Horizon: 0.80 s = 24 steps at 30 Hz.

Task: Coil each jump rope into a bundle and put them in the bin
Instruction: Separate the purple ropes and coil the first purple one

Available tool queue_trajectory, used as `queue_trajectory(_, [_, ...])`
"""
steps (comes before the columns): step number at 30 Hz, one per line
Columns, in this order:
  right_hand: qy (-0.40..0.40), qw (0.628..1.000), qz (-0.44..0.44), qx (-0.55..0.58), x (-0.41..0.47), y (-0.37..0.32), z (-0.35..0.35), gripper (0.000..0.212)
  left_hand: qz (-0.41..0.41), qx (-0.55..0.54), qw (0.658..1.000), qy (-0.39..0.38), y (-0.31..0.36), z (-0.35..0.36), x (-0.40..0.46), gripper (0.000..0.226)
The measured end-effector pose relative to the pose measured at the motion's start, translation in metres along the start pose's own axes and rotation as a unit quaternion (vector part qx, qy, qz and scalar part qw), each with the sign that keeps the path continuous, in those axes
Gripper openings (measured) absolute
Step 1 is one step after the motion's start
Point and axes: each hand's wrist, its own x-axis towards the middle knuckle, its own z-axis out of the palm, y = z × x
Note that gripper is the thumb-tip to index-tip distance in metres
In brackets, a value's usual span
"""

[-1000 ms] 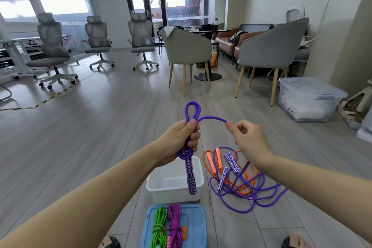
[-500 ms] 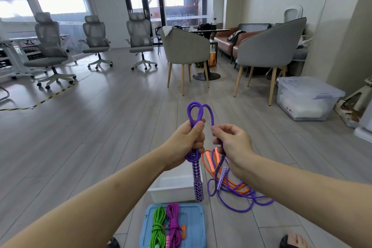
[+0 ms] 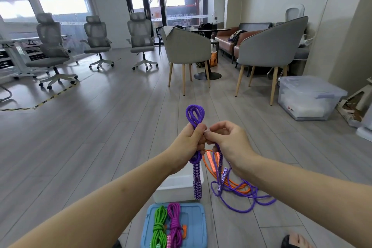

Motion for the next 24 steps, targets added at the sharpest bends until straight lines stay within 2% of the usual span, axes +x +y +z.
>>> queue_trajectory(5, [-0.048, 0.999, 0.016, 0.020, -0.008, -0.003, 0.010, 0.013, -0.014, 0.012, 0.987, 0.161, 0.001, -0.003, 0.012, 0.028])
queue_trajectory(6, [-0.068, 0.997, 0.019, 0.019, -0.009, -0.003, 0.011, 0.012, -0.021, -0.020, 0.982, 0.188, 0.003, -0.005, 0.015, 0.029])
queue_trajectory(9, [-0.144, 0.989, 0.021, -0.025, -0.012, 0.001, 0.012, 0.006, -0.029, -0.216, 0.949, 0.229, 0.011, -0.013, 0.026, 0.032])
queue_trajectory(12, [-0.223, 0.969, -0.003, -0.109, -0.016, 0.008, 0.008, 0.008, -0.012, -0.328, 0.915, 0.233, 0.019, -0.023, 0.031, 0.029])
queue_trajectory(16, [-0.314, 0.917, -0.035, -0.243, -0.018, 0.009, -0.002, 0.019, -0.011, -0.362, 0.903, 0.230, 0.026, -0.037, 0.034, 0.037])
queue_trajectory(18, [-0.342, 0.898, -0.032, -0.273, -0.015, 0.006, -0.009, 0.023, -0.015, -0.368, 0.904, 0.216, 0.028, -0.043, 0.032, 0.038])
queue_trajectory(20, [-0.344, 0.887, -0.043, -0.304, -0.011, 0.005, -0.018, 0.022, -0.021, -0.375, 0.907, 0.188, 0.030, -0.050, 0.029, 0.038])
queue_trajectory(22, [-0.310, 0.888, -0.067, -0.332, -0.004, 0.007, -0.027, 0.018, -0.034, -0.359, 0.921, 0.148, 0.031, -0.053, 0.024, 0.037])
queue_trajectory(24, [-0.252, 0.899, -0.109, -0.340, 0.002, 0.007, -0.032, 0.015, -0.056, -0.269, 0.954, 0.123, 0.031, -0.051, 0.020, 0.036])
